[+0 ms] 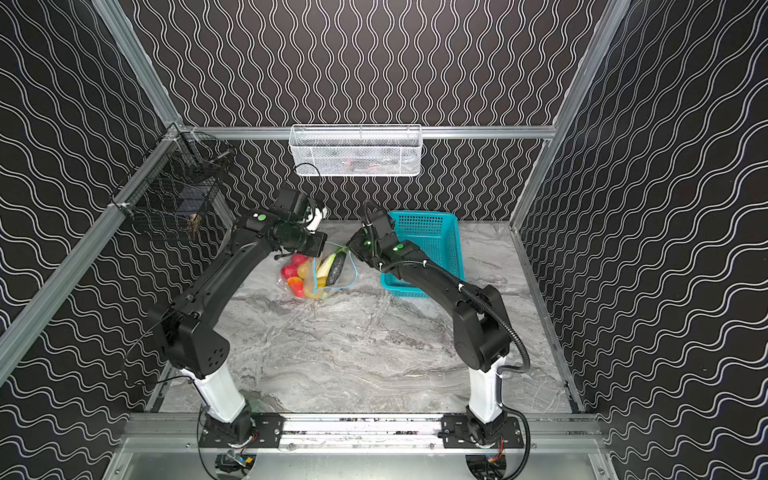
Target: Place the food in the zip-top bag and seal the zipper
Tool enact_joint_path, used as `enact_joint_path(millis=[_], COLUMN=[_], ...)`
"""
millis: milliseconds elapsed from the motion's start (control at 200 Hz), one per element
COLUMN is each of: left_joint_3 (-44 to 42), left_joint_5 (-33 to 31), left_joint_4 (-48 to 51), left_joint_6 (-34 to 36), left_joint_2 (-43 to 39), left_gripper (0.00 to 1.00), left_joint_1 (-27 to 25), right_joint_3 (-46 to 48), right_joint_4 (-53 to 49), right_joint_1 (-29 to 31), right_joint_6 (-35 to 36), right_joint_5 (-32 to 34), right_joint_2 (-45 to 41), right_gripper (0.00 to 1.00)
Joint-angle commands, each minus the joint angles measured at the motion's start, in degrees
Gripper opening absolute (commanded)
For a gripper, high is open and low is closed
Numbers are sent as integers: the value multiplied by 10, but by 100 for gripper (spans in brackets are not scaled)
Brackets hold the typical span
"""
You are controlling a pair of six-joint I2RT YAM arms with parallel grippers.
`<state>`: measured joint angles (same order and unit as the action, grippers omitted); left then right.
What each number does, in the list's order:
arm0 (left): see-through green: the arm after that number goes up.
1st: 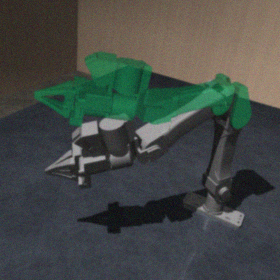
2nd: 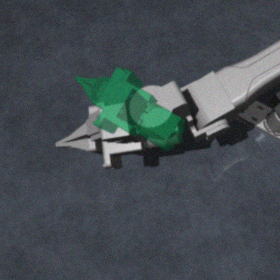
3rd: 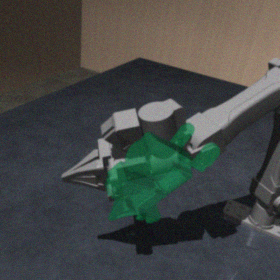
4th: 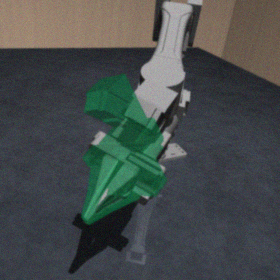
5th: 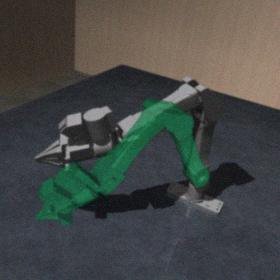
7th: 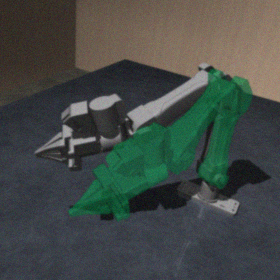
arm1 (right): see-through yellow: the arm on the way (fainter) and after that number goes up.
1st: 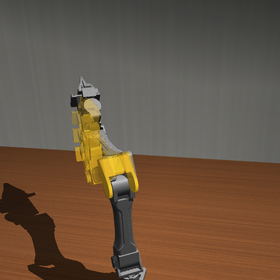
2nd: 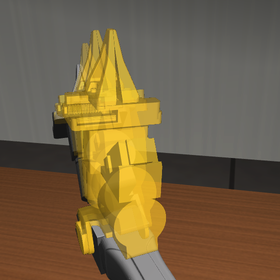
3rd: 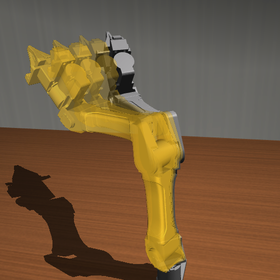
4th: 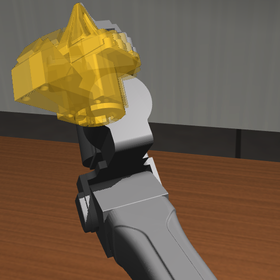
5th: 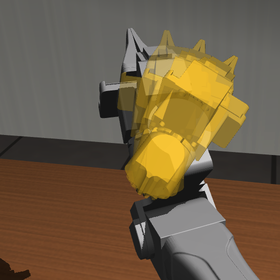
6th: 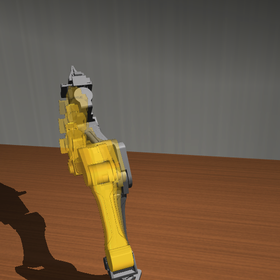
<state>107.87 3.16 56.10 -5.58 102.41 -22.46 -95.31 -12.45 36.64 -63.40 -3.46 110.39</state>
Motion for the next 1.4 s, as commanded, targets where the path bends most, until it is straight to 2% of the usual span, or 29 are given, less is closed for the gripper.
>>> enact_joint_path(millis=[0, 120, 250, 430, 490, 546, 656, 761, 831, 1006, 1091, 1166, 1221, 1396], left_joint_3=[6, 13, 31, 50, 53, 58, 57, 65, 49, 23, 48, 63, 56, 15], left_joint_5=[-3, -25, -59, -89, -79, -37, 22, 23, 53, 119, 123, 139, 170, 184], left_joint_4=[-2, 0, 8, 4, 6, 13, 9, -1, -29, -79, -75, -86, -107, -189], left_joint_6=[11, 13, 18, 19, 18, 16, 35, 100, 149, 207, 216, 207, 208, 227], left_joint_2=[-5, -9, -14, -25, -26, -25, -26, -19, -26, -28, -7, 6, 4, -15], left_gripper=[0, 2, 24, 62, 71, 76, 77, 78, 79, 81, 79, 70, 74, 71], left_joint_1=[0, 0, 5, 54, 84, 118, 164, 169, 178, 195, 196, 202, 207, 207], right_joint_3=[-11, -29, -87, -198, -249, -283, -302, -292, -294, -334, -344, -358, -363, -377], right_joint_4=[15, 15, -8, -61, -92, -109, -102, -77, -59, -71, -69, -68, -69, -61], right_joint_1=[0, -1, -3, -9, -8, -9, -12, -17, -24, -33, -35, -36, -36, -40], right_joint_6=[6, 26, 65, 124, 152, 169, 196, 223, 246, 279, 286, 290, 298, 326], right_joint_5=[9, 12, 5, -30, -36, -50, -76, -97, -123, -158, -175, -189, -182, -193], right_joint_2=[4, 17, 45, 111, 138, 158, 170, 164, 163, 172, 176, 178, 177, 178], right_gripper=[0, 0, 0, 0, 0, 0, 0, 0, 0, 0, 0, 0, 0, 1])
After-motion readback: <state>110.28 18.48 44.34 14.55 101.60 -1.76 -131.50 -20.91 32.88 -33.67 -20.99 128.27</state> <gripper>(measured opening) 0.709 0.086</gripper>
